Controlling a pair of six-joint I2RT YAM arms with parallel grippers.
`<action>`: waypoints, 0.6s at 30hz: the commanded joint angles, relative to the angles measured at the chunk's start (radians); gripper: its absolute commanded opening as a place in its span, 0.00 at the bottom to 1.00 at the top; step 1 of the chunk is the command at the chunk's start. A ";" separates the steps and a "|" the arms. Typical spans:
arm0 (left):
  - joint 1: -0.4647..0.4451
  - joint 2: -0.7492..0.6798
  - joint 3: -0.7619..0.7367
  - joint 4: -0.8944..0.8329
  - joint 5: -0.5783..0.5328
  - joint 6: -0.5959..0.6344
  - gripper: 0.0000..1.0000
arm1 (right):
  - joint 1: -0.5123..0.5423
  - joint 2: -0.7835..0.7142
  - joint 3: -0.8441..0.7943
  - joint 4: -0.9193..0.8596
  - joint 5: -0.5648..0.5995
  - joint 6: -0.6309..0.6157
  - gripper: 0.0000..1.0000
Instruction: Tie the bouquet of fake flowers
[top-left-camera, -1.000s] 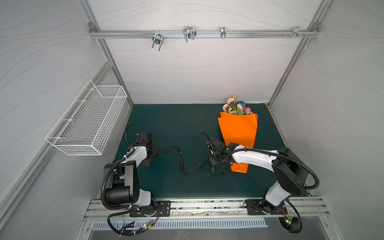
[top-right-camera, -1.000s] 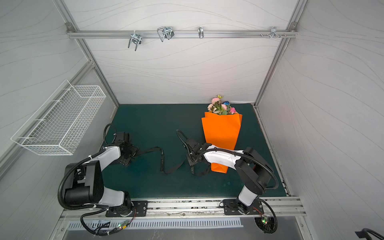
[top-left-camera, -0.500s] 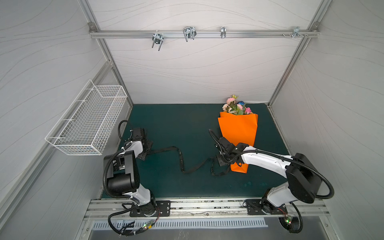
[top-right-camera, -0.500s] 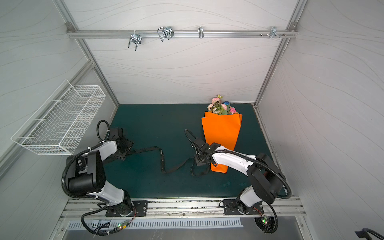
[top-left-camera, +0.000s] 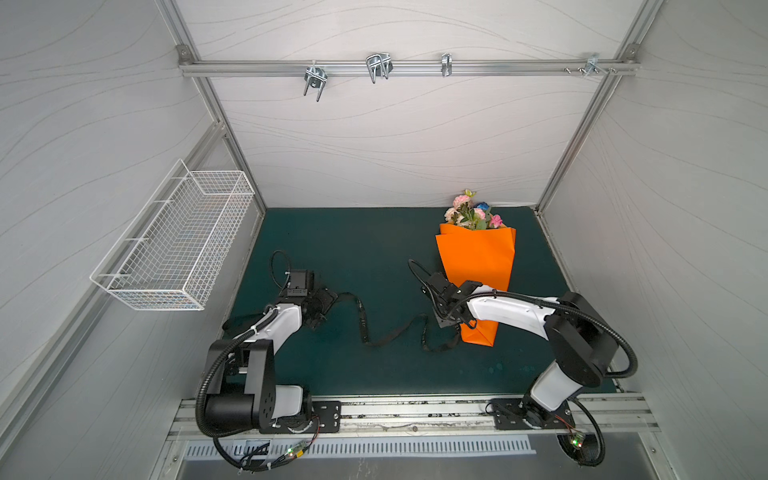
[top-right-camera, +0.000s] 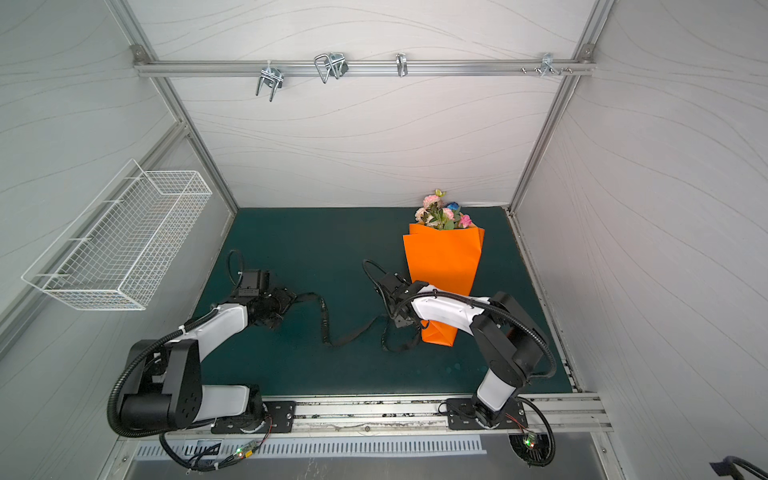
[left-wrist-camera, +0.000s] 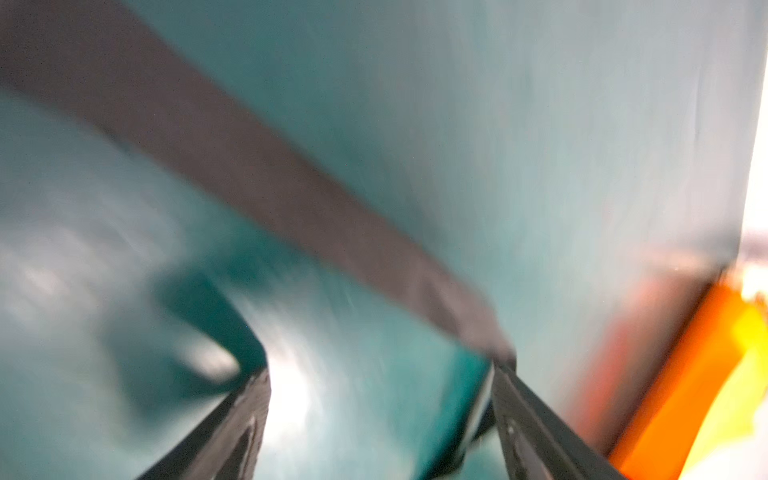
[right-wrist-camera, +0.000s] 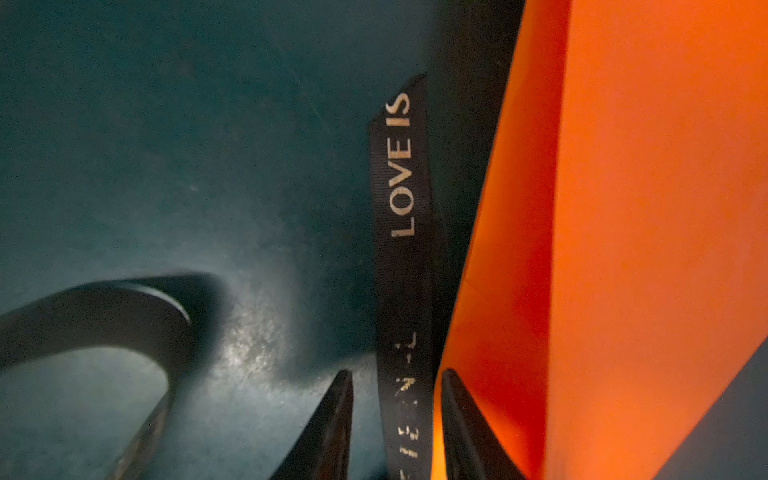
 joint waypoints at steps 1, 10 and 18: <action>-0.042 -0.049 -0.001 -0.038 0.012 -0.033 0.84 | -0.004 0.026 0.001 -0.023 0.010 0.006 0.39; -0.059 -0.150 0.024 -0.096 -0.004 -0.021 0.84 | 0.001 0.107 0.000 -0.003 -0.058 0.034 0.41; -0.126 -0.170 0.080 -0.109 0.027 0.020 0.85 | 0.081 0.003 0.109 -0.113 -0.012 0.001 0.45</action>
